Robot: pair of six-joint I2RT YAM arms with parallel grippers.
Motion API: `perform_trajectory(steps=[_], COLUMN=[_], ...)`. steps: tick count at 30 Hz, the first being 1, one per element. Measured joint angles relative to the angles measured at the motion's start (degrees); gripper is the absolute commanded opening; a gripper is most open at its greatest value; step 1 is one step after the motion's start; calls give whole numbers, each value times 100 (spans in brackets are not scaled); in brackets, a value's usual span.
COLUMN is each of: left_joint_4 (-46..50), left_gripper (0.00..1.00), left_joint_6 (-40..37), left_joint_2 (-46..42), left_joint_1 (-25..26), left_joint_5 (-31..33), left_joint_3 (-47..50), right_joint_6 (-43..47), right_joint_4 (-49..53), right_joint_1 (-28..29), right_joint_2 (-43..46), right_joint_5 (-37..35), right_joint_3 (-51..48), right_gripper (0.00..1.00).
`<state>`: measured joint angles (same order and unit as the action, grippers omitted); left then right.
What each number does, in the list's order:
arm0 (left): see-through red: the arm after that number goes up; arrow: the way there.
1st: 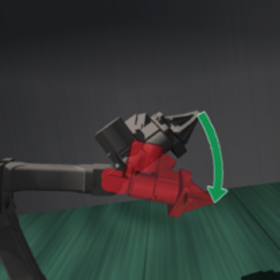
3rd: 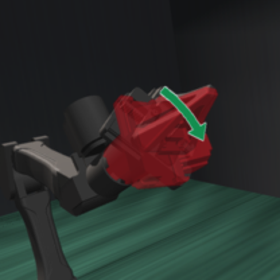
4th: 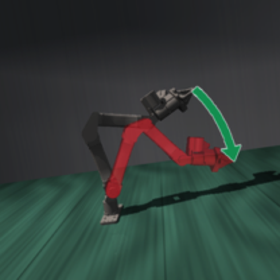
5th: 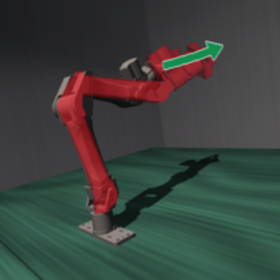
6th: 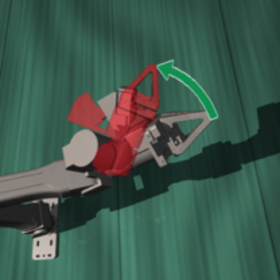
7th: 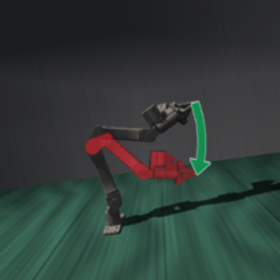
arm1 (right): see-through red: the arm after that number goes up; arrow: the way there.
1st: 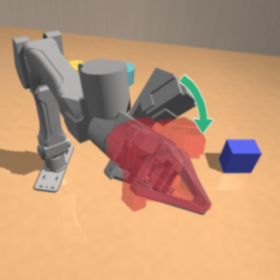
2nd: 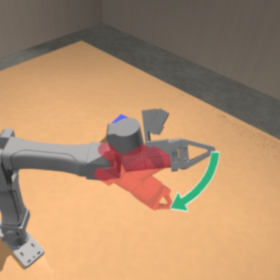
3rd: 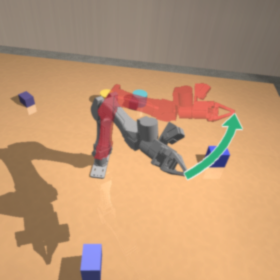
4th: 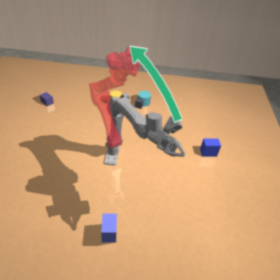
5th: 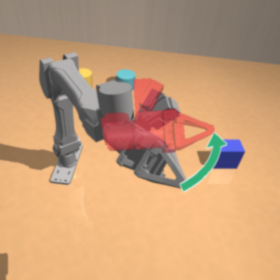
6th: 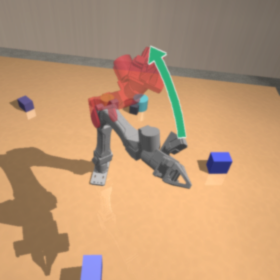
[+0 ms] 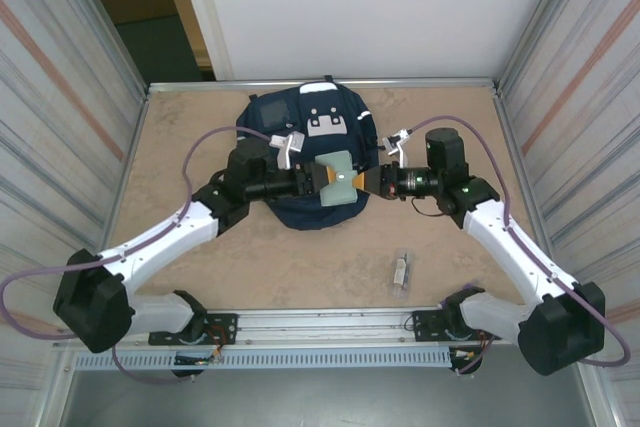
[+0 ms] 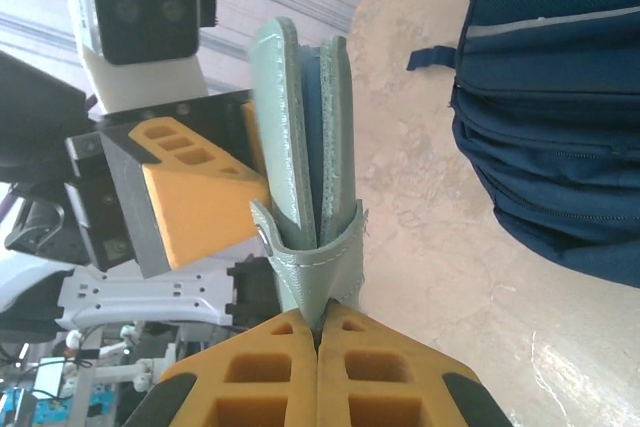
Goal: Pack the student bag
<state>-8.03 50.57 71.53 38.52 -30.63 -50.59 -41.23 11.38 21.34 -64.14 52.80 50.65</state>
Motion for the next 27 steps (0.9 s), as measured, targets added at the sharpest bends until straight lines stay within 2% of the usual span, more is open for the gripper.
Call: perform_trajectory(steps=[1, 3, 7, 10, 13, 18, 22, 27], left_joint_4=[-92, -168, -114, -59, -24, 173, 136, 76], left_gripper=[16, 12, 9, 10, 12, 15, 16, 26], left_joint_6=[13, 11, -42, -44, -42, -33, 0, 26], left_joint_2=[-92, -315, -785, -1060, -1215, -1211, -1182, -1067], left_joint_1=[-4, 2, 11, 11, -9, -33, -33, -103], left_joint_5=[0, 20, 39, 33, -68, -337, -529, -651], left_joint_3=[48, 127, 236, 251, 251, 249, 216, 199], right_joint_6=[-39, -85, -208, -201, -186, 42, 291, 225], right_joint_4=[-31, -120, -444, -723, -1045, -1176, -1045, -1139], right_joint_1=[9, 39, 103, 131, 205, 706, 968, 973], right_joint_2=[-37, -68, -66, -66, -72, -238, -450, -566], right_joint_5=[-4, 37, 219, 369, 592, 977, 1008, 977], right_joint_3=[9, 9, 13, 9, 7, 179, 389, 404], right_gripper=[6, 24, 50, 59, 62, 59, 28, 10])
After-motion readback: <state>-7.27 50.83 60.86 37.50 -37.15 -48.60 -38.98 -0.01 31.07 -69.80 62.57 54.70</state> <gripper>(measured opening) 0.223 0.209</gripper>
